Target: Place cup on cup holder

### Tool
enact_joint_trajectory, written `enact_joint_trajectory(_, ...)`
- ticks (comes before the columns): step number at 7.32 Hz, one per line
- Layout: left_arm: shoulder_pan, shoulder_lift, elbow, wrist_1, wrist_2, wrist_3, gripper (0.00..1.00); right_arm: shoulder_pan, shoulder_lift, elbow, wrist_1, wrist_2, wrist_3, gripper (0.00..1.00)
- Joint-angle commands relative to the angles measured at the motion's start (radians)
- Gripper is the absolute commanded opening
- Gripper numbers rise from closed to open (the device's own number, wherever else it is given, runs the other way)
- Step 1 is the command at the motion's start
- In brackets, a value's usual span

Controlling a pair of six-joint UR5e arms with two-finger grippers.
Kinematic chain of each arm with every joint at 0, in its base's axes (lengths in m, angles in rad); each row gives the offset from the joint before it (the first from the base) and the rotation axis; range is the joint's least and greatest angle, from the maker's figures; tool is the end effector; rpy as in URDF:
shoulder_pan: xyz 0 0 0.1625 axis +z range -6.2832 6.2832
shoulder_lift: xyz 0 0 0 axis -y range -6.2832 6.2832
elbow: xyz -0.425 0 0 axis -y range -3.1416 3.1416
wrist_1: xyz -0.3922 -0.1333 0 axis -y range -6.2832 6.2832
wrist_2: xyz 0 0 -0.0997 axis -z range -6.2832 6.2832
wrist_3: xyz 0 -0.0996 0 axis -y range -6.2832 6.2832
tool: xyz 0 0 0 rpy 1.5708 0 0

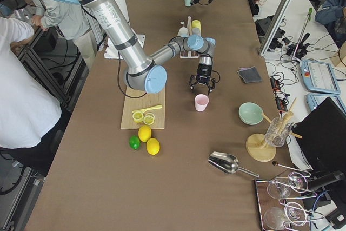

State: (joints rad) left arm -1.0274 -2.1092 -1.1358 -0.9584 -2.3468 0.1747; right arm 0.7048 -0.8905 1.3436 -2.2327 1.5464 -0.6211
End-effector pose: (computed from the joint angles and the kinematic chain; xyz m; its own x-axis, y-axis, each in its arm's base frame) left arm 0.2871 -0.5982 0.5975 0.6969 0.2056 -0.6870 -0.5815 0.7227 -0.3736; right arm -0.4429 -0.5549 0.4393 0.0899 -0.9908 0.1012 0.9807 0.0704 -0.1825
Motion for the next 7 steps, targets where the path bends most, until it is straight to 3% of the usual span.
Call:
enact_joint_trajectory(1, 0.016, -0.023, 0.028, 0.035, 0.004, 0.02, 0.98, -0.01, -0.014, 0.002, 0.005, -0.023, 0.007, 1.0)
enact_joint_trajectory(7, 0.052, -0.048, 0.047, 0.124, 0.069, 0.097, 0.98, -0.013, -0.059, -0.003, 0.054, -0.048, 0.018, 1.0)
